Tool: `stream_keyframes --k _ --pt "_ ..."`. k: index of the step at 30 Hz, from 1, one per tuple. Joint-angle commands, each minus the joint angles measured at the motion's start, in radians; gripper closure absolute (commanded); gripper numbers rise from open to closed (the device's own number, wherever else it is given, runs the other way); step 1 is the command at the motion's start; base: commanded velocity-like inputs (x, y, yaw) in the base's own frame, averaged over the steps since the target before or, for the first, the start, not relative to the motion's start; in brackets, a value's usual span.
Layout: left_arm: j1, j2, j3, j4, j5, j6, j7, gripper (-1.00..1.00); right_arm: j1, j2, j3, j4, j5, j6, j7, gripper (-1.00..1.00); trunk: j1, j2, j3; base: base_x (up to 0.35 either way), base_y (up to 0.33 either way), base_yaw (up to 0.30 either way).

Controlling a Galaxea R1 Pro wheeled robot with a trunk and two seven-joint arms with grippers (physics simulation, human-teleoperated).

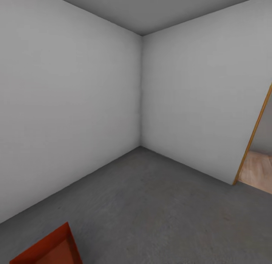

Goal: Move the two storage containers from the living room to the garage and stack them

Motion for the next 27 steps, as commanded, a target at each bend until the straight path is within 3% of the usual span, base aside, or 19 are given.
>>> stream_keyframes --k 1,5,27 --pt "0.0 0.0 -0.001 0.0 0.004 -0.003 0.001 -1.0 -0.002 -0.001 0.009 0.003 -0.014 -0.006 0.0 -1.0 0.0 -0.001 -0.001 0.0 0.0 -0.3" --pt "0.0 -0.001 -0.001 0.0 0.004 -0.003 0.003 -1.0 -0.002 -0.004 0.009 0.003 -0.043 -0.007 0.0 -1.0 0.0 -0.001 -0.001 0.0 0.0 -0.3" --pt "0.0 -0.001 -0.001 0.0 0.004 -0.003 0.003 -1.0 -0.002 -0.001 0.009 0.003 -0.045 -0.012 0.0 -1.0 0.0 -0.001 -0.001 0.0 0.0 -0.3"
